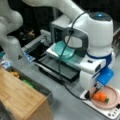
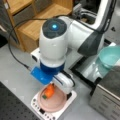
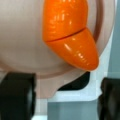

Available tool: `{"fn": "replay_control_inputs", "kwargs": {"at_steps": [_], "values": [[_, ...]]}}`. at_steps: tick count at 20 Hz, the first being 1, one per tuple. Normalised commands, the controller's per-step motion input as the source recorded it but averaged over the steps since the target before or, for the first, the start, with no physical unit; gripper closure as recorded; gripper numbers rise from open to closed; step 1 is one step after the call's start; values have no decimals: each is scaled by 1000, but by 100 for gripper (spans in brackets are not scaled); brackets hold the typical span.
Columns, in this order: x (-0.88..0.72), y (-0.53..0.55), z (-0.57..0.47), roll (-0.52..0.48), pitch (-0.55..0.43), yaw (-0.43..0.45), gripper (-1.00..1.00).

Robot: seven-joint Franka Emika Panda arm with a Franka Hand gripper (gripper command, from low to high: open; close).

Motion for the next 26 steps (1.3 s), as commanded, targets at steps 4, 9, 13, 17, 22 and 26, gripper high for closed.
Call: {"fn": "replay_control_inputs", "kwargs": {"at_steps": [4, 9, 13, 17, 22, 26], "values": [[-201, 52, -43, -105, -22, -9, 100], [-176, 48, 22, -99, -2, -19, 100], [-119, 38, -4, -80, -12, -19, 100], [-46, 9, -76, -75, -24, -17, 100], [29, -44, -122, -80, -37, -4, 100], [87, -61, -96, -74, -51, 8, 100]]}}
